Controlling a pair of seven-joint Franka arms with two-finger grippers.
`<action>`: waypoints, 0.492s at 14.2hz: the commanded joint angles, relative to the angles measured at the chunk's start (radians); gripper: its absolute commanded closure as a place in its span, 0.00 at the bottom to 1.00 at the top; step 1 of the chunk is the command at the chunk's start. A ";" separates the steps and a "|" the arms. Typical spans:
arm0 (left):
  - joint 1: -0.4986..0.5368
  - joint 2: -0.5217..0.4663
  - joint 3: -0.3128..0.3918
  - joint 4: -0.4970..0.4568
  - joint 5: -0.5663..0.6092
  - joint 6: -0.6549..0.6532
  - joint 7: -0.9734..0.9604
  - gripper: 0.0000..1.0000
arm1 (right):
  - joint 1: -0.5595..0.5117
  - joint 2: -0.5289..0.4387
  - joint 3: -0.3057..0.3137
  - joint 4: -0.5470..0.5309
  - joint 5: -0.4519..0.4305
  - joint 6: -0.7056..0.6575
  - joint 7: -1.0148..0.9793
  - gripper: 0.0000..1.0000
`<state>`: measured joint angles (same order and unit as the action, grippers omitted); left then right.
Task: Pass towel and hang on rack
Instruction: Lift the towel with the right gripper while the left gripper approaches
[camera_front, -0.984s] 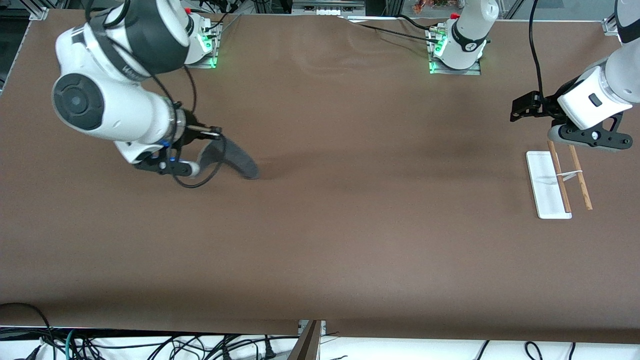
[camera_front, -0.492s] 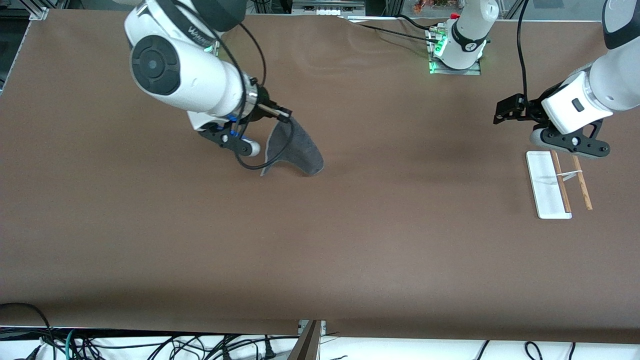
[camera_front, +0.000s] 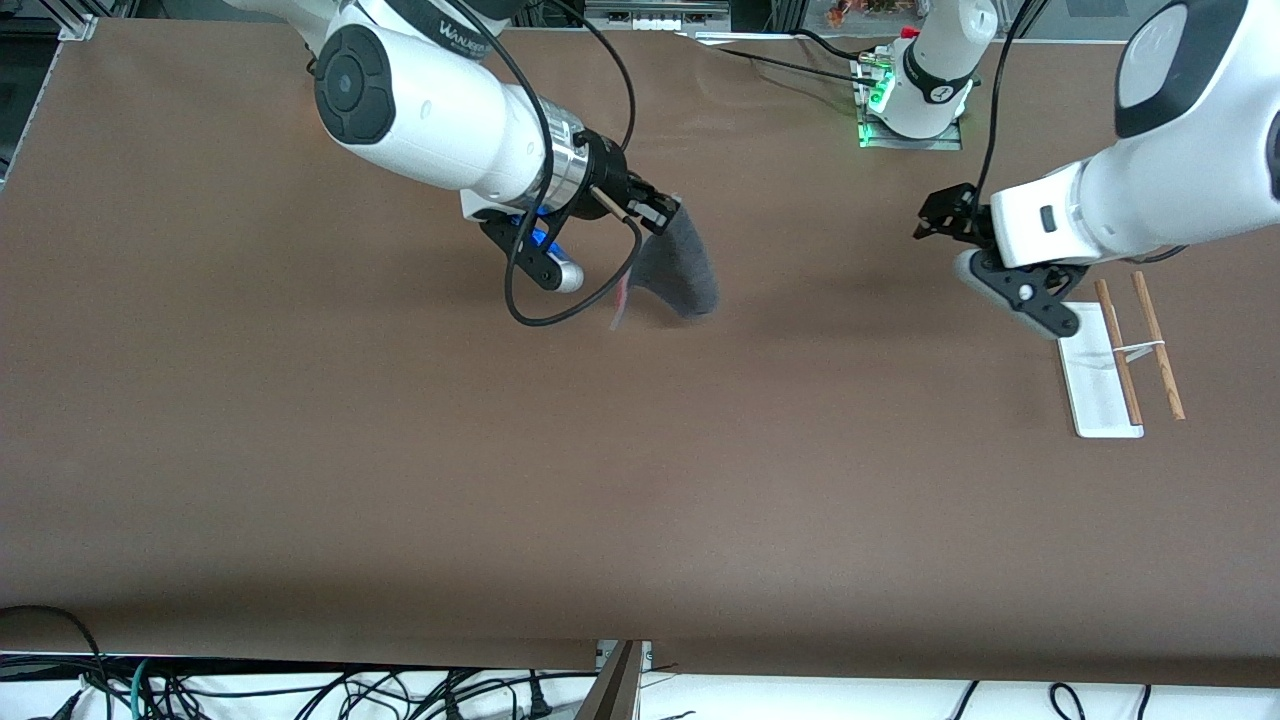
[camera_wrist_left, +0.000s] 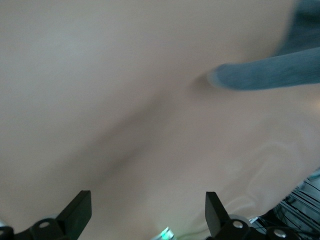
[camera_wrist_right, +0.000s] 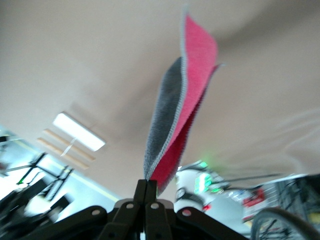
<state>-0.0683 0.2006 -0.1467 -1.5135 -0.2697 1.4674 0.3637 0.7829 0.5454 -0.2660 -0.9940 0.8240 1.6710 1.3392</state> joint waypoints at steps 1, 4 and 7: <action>-0.001 0.014 -0.045 -0.008 -0.068 0.056 0.140 0.00 | 0.006 0.018 -0.015 0.043 0.079 0.055 0.095 1.00; -0.008 0.051 -0.060 -0.033 -0.126 0.090 0.315 0.00 | 0.019 0.018 -0.013 0.046 0.116 0.159 0.187 1.00; -0.016 0.101 -0.060 -0.031 -0.204 0.102 0.545 0.00 | 0.033 0.018 -0.012 0.054 0.118 0.234 0.251 1.00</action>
<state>-0.0833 0.2703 -0.2107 -1.5464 -0.4170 1.5526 0.7564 0.7979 0.5455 -0.2669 -0.9801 0.9234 1.8634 1.5266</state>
